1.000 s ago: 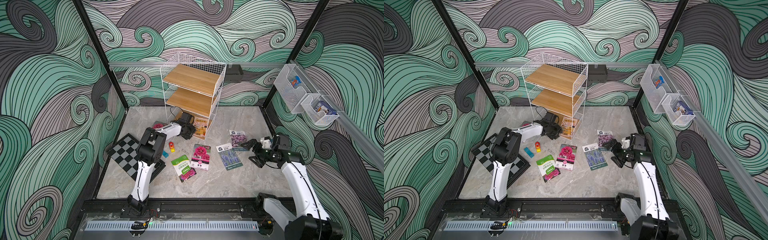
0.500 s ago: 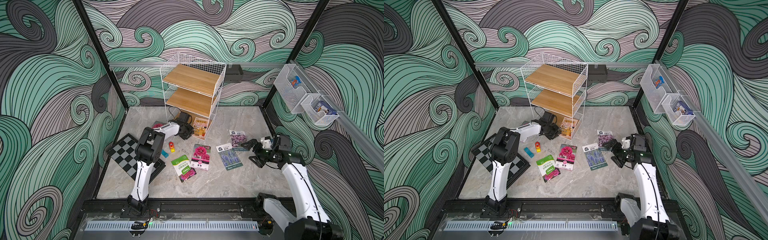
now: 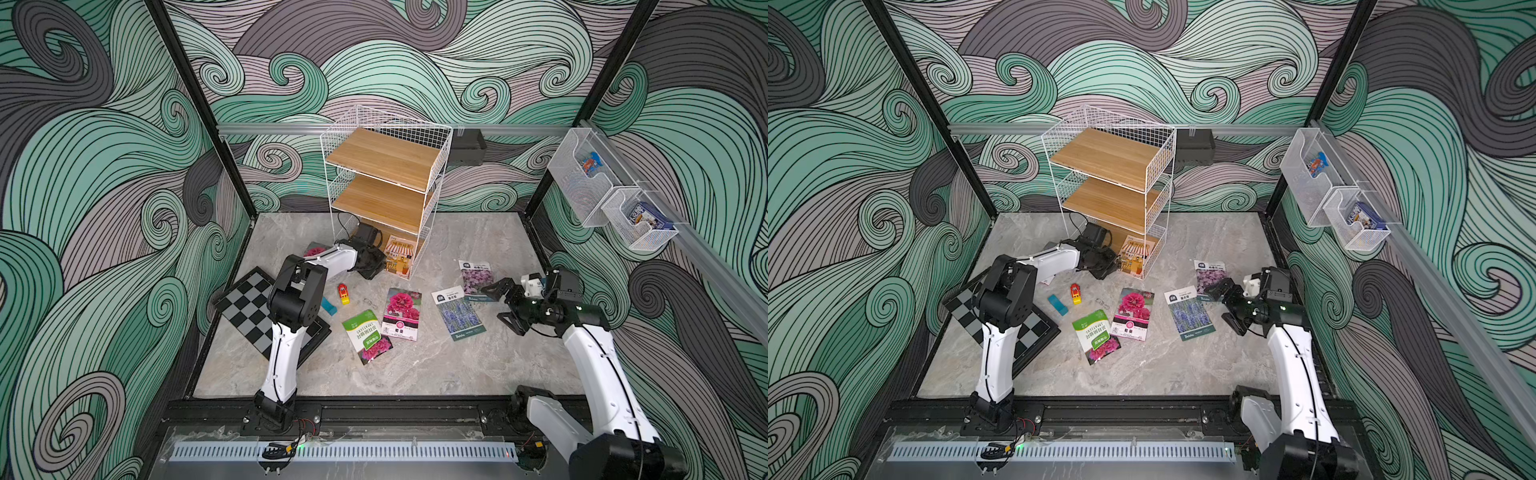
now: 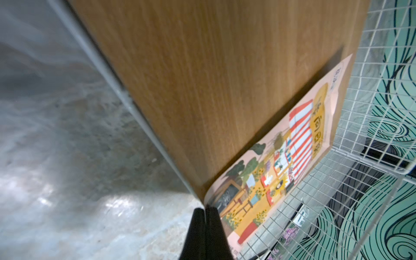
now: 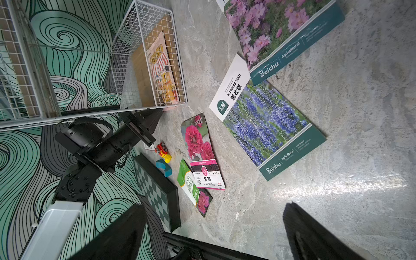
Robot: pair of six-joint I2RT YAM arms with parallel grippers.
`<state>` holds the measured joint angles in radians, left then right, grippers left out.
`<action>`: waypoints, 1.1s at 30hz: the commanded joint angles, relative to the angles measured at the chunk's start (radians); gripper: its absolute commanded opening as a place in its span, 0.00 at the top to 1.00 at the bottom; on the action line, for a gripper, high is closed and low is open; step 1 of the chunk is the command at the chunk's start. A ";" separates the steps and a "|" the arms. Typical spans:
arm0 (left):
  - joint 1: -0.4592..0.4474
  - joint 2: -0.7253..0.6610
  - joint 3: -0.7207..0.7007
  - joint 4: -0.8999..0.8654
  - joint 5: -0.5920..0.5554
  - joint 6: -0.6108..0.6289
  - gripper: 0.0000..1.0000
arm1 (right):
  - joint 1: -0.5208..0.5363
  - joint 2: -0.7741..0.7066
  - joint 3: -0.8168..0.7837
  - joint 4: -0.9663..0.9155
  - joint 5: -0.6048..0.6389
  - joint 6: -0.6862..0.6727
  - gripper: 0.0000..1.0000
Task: Take the seed bag off the shelf
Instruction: Pick up the seed packet from the shelf, then place the seed packet at the center of the board.
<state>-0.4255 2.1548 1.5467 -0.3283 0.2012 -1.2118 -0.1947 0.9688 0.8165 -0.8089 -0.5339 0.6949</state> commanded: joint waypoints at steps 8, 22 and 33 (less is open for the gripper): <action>0.010 -0.381 -0.266 0.026 -0.079 0.001 1.00 | 0.005 -0.001 0.007 0.007 -0.021 0.002 0.01; -0.008 -0.807 -0.479 -0.117 -0.074 -0.033 1.00 | 0.006 0.006 0.044 0.021 -0.015 0.040 0.01; -0.078 -1.022 -0.618 -0.193 -0.119 -0.091 1.00 | 0.005 -0.012 0.040 0.022 -0.011 0.064 0.01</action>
<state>-0.4965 1.1477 0.9665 -0.4709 0.1143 -1.2781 -0.1947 0.9703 0.8402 -0.7891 -0.5343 0.7479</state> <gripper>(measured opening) 0.060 0.993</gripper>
